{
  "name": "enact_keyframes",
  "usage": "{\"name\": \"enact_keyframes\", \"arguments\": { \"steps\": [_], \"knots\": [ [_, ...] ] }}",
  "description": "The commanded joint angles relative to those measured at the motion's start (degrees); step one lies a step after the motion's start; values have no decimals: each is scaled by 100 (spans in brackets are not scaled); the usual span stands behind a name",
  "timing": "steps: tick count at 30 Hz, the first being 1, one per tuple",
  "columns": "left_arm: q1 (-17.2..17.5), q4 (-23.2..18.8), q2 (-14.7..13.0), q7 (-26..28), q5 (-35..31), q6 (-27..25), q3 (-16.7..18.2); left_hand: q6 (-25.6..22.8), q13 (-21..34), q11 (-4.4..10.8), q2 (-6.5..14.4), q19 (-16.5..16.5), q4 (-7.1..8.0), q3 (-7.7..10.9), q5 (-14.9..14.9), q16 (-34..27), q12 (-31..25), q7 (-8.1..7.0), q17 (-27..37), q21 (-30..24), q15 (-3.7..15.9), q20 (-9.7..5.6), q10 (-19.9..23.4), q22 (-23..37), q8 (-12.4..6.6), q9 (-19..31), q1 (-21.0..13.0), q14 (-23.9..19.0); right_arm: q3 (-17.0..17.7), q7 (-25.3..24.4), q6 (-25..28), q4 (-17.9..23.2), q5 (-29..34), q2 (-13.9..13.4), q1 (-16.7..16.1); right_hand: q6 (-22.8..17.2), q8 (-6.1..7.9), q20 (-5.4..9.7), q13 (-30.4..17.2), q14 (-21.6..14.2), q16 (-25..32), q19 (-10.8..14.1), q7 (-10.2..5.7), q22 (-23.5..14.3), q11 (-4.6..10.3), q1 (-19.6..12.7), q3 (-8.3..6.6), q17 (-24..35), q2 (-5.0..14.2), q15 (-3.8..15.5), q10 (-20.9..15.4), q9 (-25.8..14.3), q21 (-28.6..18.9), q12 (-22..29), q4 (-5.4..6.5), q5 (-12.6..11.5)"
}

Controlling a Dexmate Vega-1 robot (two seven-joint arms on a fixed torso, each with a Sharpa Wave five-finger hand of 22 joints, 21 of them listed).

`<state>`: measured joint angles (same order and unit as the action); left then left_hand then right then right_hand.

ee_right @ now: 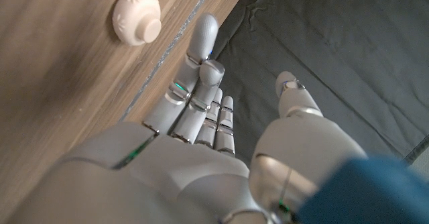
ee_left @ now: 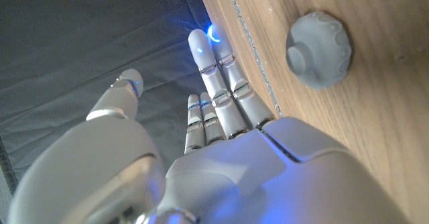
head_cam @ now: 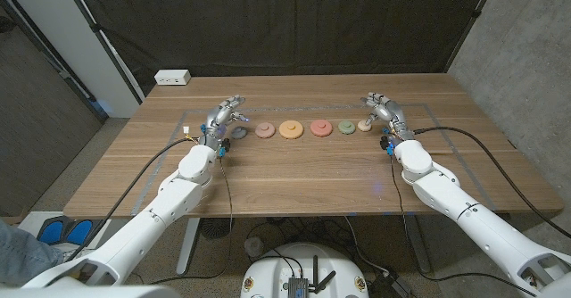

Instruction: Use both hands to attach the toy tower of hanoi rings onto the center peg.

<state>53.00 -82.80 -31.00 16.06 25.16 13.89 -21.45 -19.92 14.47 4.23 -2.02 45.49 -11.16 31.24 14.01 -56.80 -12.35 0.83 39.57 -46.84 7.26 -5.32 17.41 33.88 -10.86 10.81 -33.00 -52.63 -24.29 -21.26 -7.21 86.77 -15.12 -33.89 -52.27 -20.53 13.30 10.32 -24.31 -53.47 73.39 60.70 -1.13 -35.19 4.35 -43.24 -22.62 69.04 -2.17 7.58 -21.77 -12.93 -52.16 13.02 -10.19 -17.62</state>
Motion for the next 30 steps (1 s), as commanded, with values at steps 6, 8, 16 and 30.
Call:
{"name": "enact_keyframes", "arguments": {
  "steps": [6,8,16,30],
  "knots": [
    [-40,-242,-269,916,-1328,-332,-181,-62,70,69,-37,88,31,-47,57,-130,-95,-82,9,-141,498,-250,100,68,-64,37,-260,-70,-204,-703,666,516,1082,-205,-58,110,-54,196,-115,109,-65,-97,-22,54,-19,-238,-69,-122,-50,498,161,-38,-46,-31,6,-63],
    [-45,-288,-304,1081,-1574,-413,-220,-63,77,74,-44,77,34,-54,59,-141,-98,-79,9,-154,498,-245,104,84,-64,38,-277,-73,-239,-784,754,595,1258,-244,-63,142,-62,195,-144,142,-93,-107,-11,75,-30,-284,-62,-168,-61,497,197,-42,-56,-40,16,-66],
    [-127,-218,-228,1694,-2322,-499,-342,-128,112,111,-78,90,55,-104,64,-223,-137,-90,17,-211,496,-253,189,99,-88,44,-357,-109,-336,-941,1303,923,1831,-429,-80,128,-48,195,-214,232,-185,-163,-12,148,-61,-370,-25,-323,-67,495,264,-52,-57,-52,46,-57],
    [-122,-367,-236,2073,-2940,-769,-442,-190,163,151,-147,113,85,-211,54,-349,-183,-93,27,-316,489,-246,300,141,-101,51,-428,-157,-456,-1296,1752,1122,2600,-582,-193,186,-60,197,-324,270,-213,-224,-40,253,-36,-510,48,-456,-77,496,247,-62,-84,-27,52,-38]
  ]
}}
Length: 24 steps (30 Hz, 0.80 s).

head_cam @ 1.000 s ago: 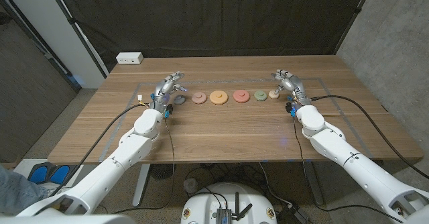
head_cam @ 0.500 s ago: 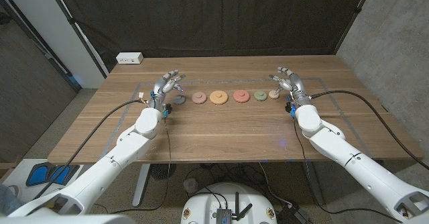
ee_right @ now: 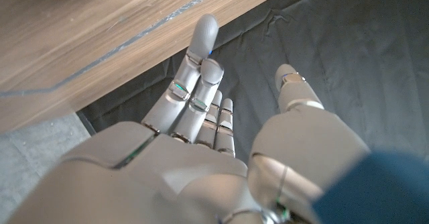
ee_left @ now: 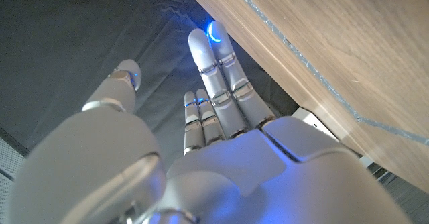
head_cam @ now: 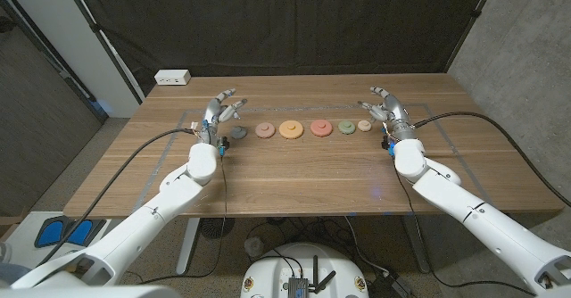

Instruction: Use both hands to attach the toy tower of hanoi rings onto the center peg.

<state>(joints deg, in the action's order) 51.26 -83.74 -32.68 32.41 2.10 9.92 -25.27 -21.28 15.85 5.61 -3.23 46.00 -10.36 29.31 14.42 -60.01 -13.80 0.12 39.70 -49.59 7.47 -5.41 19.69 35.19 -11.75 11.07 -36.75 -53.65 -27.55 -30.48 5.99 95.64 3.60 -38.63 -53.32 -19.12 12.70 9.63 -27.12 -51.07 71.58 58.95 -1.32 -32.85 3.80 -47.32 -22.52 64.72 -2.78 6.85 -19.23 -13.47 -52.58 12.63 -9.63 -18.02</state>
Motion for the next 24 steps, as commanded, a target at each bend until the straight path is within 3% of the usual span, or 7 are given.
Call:
{"name": "enact_keyframes", "arguments": {
  "steps": [1,8,10,11,18,24],
  "knots": [
    [86,-381,-124,470,-720,-471,-55,-55,27,13,-30,65,6,-24,12,-30,-40,-22,10,-45,467,-236,78,9,-11,26,-56,-52,-139,-454,477,260,799,-81,-103,43,1,265,-48,40,-41,-52,-21,25,23,-109,42,-39,-17,569,-2,-9,-42,9,-3,4],
    [274,-820,-354,630,-1160,-1014,-42,-56,46,35,-41,65,13,-56,12,-65,-41,-26,4,-68,471,-238,83,4,-8,27,-90,-52,-208,-565,792,491,1111,-67,-188,42,10,263,-118,68,-70,-89,-86,88,64,-174,98,-150,6,569,-15,-18,-70,19,22,27],
    [299,-822,-380,628,-1150,-1007,-16,-59,51,42,-40,61,15,-63,12,-67,-47,-33,-6,-73,472,-241,97,2,-8,27,-99,-48,-213,-595,885,558,1176,-63,-228,49,10,262,-137,75,-85,-96,-113,105,193,-180,126,-203,12,568,-98,-20,-87,47,34,37],
    [310,-831,-413,602,-1148,-1010,-4,-58,54,43,-39,70,17,-67,13,-75,-48,-31,-5,-80,473,-243,100,1,-7,28,-104,-52,-220,-585,964,613,1213,-71,-245,35,18,261,-145,34,-53,-97,-212,128,252,-186,145,-200,21,569,-123,-22,-95,49,41,43],
    [380,-1044,-583,693,-1475,-1324,-1,-61,78,44,-30,61,27,-99,16,-123,-42,-27,-10,-107,475,-242,88,-6,-4,30,-150,-59,-347,-612,1476,913,1660,-131,-288,68,12,260,-179,-4,-6,-101,-105,181,145,-268,193,-216,43,570,-44,-26,-164,-11,32,56],
    [427,-1223,-553,960,-1857,-1813,-58,-81,99,99,-13,53,28,-120,24,-143,-57,-53,-38,-133,479,-243,131,-12,-8,32,-205,-42,-510,-547,1862,1008,2033,-134,-205,90,9,262,-222,26,-11,-147,-142,249,146,-353,252,-290,31,571,-48,-29,-209,-20,24,83]
  ]
}}
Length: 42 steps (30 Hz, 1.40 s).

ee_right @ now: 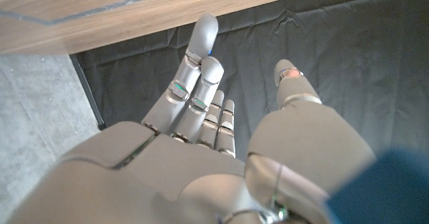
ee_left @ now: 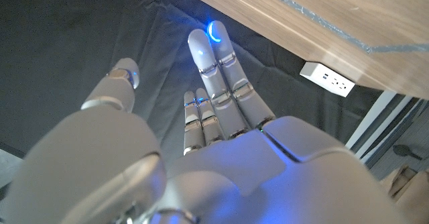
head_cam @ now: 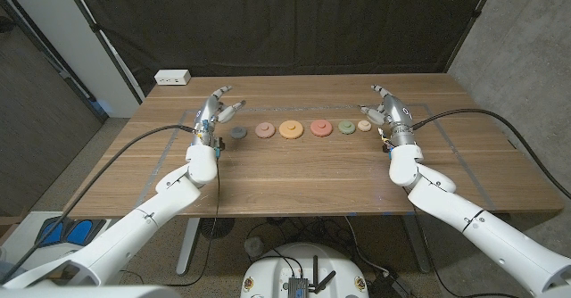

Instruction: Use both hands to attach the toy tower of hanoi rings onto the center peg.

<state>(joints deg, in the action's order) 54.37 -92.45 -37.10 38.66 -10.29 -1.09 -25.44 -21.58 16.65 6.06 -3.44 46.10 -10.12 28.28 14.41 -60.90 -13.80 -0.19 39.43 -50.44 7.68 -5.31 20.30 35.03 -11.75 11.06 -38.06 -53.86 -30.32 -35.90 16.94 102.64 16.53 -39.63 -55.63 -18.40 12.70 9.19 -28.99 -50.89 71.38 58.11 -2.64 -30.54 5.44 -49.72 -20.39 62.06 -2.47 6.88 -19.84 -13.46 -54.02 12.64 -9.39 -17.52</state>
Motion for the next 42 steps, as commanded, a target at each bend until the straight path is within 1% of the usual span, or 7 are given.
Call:
{"name": "enact_keyframes", "arguments": {
  "steps": [1,9,13,16,22,27,42],
  "knots": [
    [111,-335,-110,352,-644,-716,-55,-55,23,61,11,48,2,-19,27,-61,-59,-31,-12,-55,459,-258,77,3,-9,33,-86,-25,-254,-15,806,313,793,-29,34,19,9,306,-36,20,-2,-65,-11,22,-18,-117,39,-36,0,568,13,-30,-66,-20,-1,34],
    [156,-492,-179,435,-924,-1080,-119,-70,49,86,3,57,-5,-51,40,-110,-56,-70,-25,-93,458,-285,77,-6,-9,34,-158,-28,-417,82,1177,457,1225,-82,103,44,4,307,-65,101,-56,-124,-77,83,-24,-200,85,-156,1,568,164,-37,-98,-75,-1,64],
    [185,-664,-216,207,-856,-1347,-111,-44,64,84,-4,18,-6,-74,46,-131,-46,-81,-36,-101,460,-294,57,-12,4,35,-196,-12,-431,433,1431,629,1225,-147,121,-248,119,308,-102,-66,103,-85,-266,127,67,-275,142,-109,39,570,127,-64,-209,-49,13,89],
    [164,-736,-259,35,-835,-1533,-132,-13,81,64,4,-43,-2,-94,53,-130,-29,-89,-59,-104,458,-268,19,-17,17,37,-240,54,-477,725,1615,736,1246,-217,177,-270,125,307,-103,-112,152,-41,-286,102,67,-314,141,-64,57,571,124,-76,-281,-52,8,88],
    [93,-859,-400,-251,-854,-1781,-185,8,101,27,14,-102,9,-124,60,-132,-14,-87,-88,-115,454,-250,-13,-22,24,41,-280,127,-595,1305,2015,959,1317,-328,344,-117,56,302,-119,-104,165,-90,-115,107,31,-363,145,-24,64,569,140,-80,-328,-57,5,81],
    [33,-1134,-568,-564,-960,-2204,-237,-111,117,43,27,-128,22,-159,66,-154,-18,-228,-104,-139,451,-221,4,-27,-22,47,-306,171,-595,1649,2133,1089,1206,-384,454,-102,43,297,-122,-103,143,-109,47,127,-18,-293,187,-39,120,566,185,-73,-404,-81,71,79],
    [-274,-1841,-1038,-1730,-1168,-3333,-503,-207,146,58,62,-135,41,-234,79,-219,-70,-120,-151,-209,453,-196,172,-42,-47,54,-358,206,-854,2728,2706,1390,1127,-676,874,-148,52,301,-160,-205,238,-88,109,99,-117,-271,179,191,151,567,101,-67,-550,-40,61,29]
  ]
}}
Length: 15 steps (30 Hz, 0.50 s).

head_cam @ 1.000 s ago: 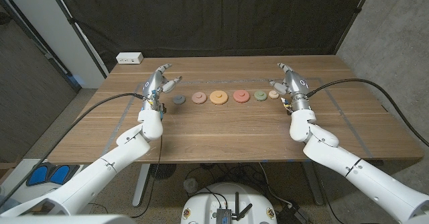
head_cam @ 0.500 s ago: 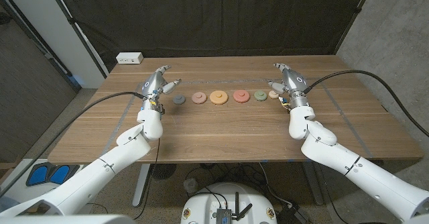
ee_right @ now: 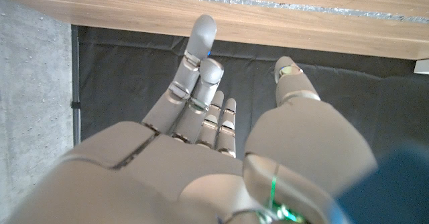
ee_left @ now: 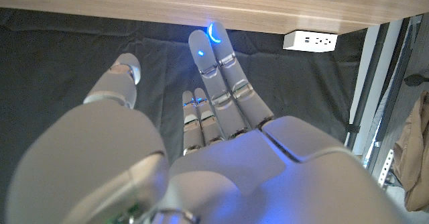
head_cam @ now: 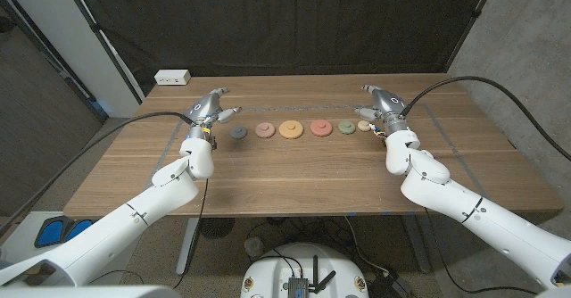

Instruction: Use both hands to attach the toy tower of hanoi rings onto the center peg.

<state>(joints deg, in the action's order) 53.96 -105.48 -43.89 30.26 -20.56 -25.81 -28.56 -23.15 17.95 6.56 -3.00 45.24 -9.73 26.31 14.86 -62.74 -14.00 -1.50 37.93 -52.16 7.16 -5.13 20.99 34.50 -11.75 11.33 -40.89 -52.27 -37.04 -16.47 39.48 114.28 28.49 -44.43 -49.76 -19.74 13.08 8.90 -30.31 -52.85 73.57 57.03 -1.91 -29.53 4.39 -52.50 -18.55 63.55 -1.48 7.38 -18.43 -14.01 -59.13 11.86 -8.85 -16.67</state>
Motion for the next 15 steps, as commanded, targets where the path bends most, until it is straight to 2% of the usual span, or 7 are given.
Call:
{"name": "enact_keyframes", "arguments": {
  "steps": [1,4,8,10,12,15],
  "knots": [
    [-269,-595,-398,-998,-166,-965,-223,-52,17,9,24,-52,1,-40,36,-49,-47,16,5,-42,506,-214,100,10,-46,28,-83,41,-208,870,498,245,-75,-222,320,-8,12,330,-31,7,5,14,33,-4,-17,11,-5,41,52,516,-32,-11,-46,35,8,-59],
    [-295,-651,-455,-1081,-151,-979,-236,-79,23,7,39,-47,0,-48,41,-57,-49,31,-11,-60,507,-202,115,7,-53,28,-105,51,-258,1084,603,280,-127,-276,410,3,6,329,-43,59,-43,-27,92,10,-52,25,-8,34,61,515,-6,-10,-48,26,12,-70],
    [-361,-724,-511,-1229,-182,-1098,-297,-143,35,-11,66,-4,-4,-65,51,-108,-65,72,-20,-109,510,-198,178,1,-69,30,-152,21,-168,1268,466,269,-417,-353,449,-2,6,331,-53,101,-90,-55,137,32,-80,24,-12,4,78,518,23,-8,-48,17,10,-81],
    [-429,-774,-560,-1398,-196,-1202,-353,-143,39,-10,71,-17,-6,-72,54,-133,-65,84,-14,-116,510,-194,185,-2,-66,30,-167,6,-271,1386,547,282,-357,-410,541,6,-2,329,-76,111,-107,-86,145,47,-95,16,-11,8,91,518,34,-4,-78,19,-1,-101],
    [-505,-811,-604,-1577,-201,-1299,-412,-140,43,-12,76,-18,-7,-78,56,-148,-65,98,-16,-125,510,-199,192,-4,-62,30,-180,-1,-419,1562,936,319,-249,-353,687,37,-15,329,-81,125,-122,-97,152,56,-107,15,-11,-2,96,518,49,-3,-81,15,-2,-105],
    [-579,-834,-653,-1761,-173,-1352,-470,-167,54,-21,76,-12,-11,-107,60,-183,-74,97,-38,-157,508,-208,237,-11,-62,29,-213,-10,-585,1661,1096,363,-128,-406,799,56,-18,329,-92,136,-137,-103,179,63,-101,13,-9,-13,102,518,35,-11,-92,24,-3,-111]
  ]
}}
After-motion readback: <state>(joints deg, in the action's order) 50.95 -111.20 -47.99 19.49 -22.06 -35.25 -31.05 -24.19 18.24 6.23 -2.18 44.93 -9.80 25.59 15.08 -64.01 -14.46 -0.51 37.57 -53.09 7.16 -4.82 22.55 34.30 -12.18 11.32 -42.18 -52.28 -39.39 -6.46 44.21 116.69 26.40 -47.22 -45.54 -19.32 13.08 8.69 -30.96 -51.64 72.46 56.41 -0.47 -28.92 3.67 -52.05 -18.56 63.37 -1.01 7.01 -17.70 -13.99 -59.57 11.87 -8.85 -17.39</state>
